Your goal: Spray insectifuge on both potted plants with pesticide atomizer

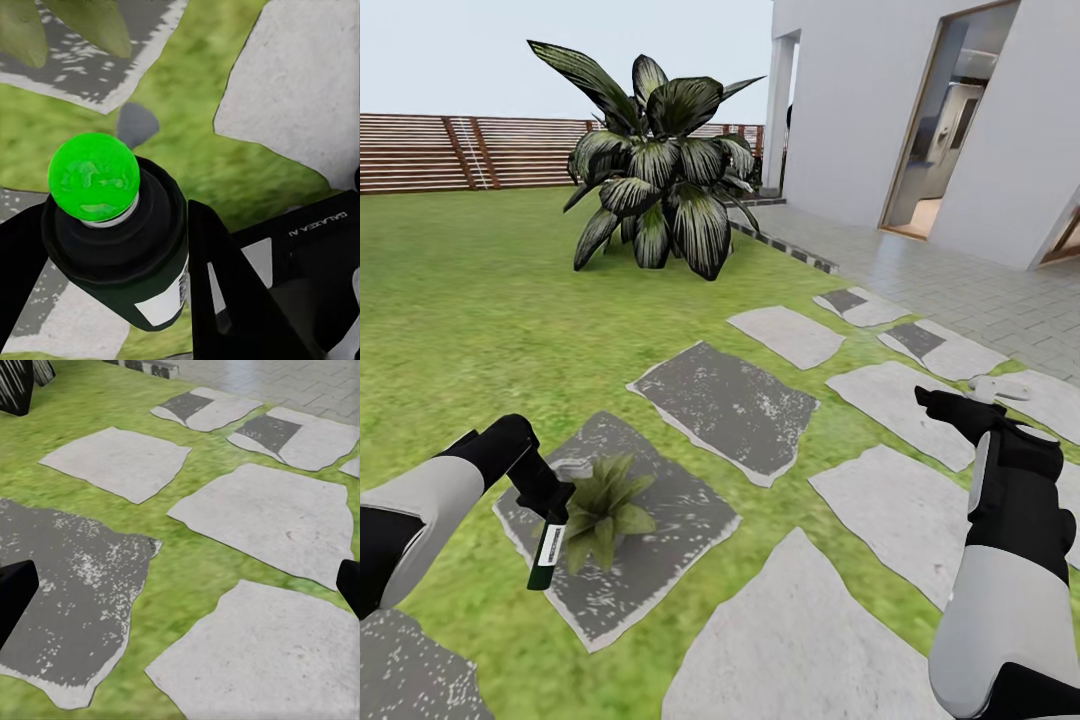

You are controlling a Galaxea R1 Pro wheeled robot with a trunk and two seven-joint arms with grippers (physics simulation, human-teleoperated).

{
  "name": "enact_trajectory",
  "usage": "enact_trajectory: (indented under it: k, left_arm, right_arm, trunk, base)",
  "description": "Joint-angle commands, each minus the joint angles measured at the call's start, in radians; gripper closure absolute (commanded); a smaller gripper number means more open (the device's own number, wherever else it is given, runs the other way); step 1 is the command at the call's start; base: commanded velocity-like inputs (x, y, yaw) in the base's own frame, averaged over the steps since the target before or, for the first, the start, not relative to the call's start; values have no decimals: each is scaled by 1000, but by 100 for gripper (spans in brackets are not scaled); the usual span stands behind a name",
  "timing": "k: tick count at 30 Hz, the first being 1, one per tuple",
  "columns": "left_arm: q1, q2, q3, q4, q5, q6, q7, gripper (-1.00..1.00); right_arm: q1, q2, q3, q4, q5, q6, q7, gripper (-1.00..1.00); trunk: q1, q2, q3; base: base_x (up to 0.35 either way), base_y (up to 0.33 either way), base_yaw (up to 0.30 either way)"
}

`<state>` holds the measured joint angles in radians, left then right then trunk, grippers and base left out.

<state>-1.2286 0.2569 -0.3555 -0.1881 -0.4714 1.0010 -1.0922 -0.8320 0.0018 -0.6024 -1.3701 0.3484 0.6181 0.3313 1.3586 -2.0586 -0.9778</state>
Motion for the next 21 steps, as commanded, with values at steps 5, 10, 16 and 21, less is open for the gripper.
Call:
enact_trajectory:
  k: [5, 10, 16, 21]
  left_arm:
    - [0, 1, 3, -2, -10, 6, -8, 100]
    - [1, 1, 2, -3, -11, 6, -7, 100]
    - [2, 1, 1, -2, -11, 5, -6, 100]
    - [11, 1, -6, -3, -12, 6, -5, 100]
  right_arm:
    - [-1, 1, 0, -1, 11, 3, 9, -100]
    - [-1, 2, 0, -1, 11, 3, 9, -100]
    - [-1, 1, -1, -1, 11, 3, 9, -100]
    - [-1, 1, -2, -1, 11, 3, 9, -100]
  trunk:
    - [0, 0, -1]
    - [0, 0, -1]
    - [0, 0, -1]
    - [0, 0, -1]
  base:
    - [66, 39, 0]
    - [164, 118, 0]
    - [15, 9, 0]
    - [96, 121, 0]
